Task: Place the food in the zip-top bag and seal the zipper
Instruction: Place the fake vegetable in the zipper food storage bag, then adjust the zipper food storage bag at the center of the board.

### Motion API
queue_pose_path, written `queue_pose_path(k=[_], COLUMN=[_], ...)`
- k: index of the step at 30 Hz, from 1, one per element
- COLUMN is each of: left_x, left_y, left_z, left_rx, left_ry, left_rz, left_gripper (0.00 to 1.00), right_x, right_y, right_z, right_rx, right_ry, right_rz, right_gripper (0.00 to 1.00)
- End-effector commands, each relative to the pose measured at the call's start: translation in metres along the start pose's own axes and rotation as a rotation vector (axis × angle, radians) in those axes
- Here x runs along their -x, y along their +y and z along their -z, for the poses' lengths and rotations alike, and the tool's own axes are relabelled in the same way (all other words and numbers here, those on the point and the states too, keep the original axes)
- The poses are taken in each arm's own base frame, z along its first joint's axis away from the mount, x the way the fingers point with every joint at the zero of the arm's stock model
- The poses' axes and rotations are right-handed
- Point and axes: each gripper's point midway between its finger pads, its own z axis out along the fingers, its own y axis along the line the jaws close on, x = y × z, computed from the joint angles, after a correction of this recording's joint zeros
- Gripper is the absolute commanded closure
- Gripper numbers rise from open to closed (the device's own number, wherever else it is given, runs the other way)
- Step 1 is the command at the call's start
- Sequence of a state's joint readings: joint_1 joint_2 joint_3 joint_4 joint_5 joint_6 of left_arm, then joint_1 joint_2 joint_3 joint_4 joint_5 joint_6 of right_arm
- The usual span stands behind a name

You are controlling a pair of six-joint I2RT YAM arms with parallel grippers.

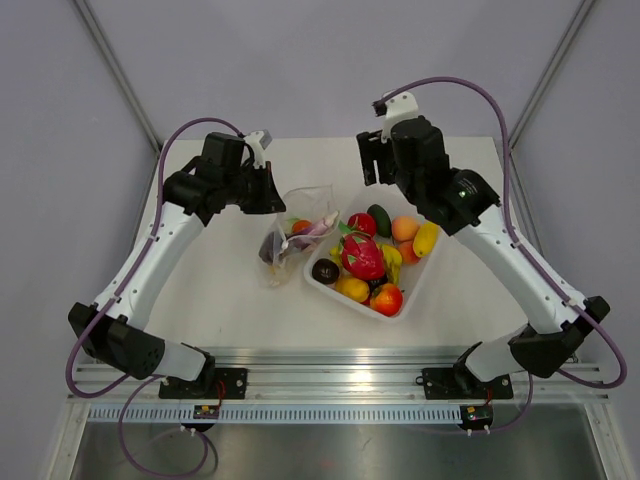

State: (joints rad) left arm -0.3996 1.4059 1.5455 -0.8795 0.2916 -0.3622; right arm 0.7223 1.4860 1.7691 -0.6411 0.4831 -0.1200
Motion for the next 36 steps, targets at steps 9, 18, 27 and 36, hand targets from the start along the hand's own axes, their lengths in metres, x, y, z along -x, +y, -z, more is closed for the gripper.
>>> queue_pose_path(k=[9, 18, 27, 36], left_x=[0.009, 0.008, 0.007, 0.008], left_y=[-0.012, -0.012, -0.011, -0.011], left_z=[0.012, 0.01, 0.01, 0.009], left_rx=[-0.046, -0.05, -0.048, -0.046], left_ry=[-0.049, -0.047, -0.046, -0.045], left_rz=[-0.039, -0.035, -0.033, -0.031], left_gripper=[1.0, 1.0, 1.0, 1.0], right_x=[-0.091, -0.105, -0.127, -0.138], right_y=[0.081, 0.11, 0.125, 0.144], right_z=[-0.005, -0.01, -0.019, -0.031], right_rx=[0.278, 0.386, 0.409, 0.467], right_ry=[0.315, 0.378, 0.453, 0.504], right_rz=[-0.568, -0.606, -0.605, -0.605], right_gripper=[0.31, 0.37, 0.48, 0.7])
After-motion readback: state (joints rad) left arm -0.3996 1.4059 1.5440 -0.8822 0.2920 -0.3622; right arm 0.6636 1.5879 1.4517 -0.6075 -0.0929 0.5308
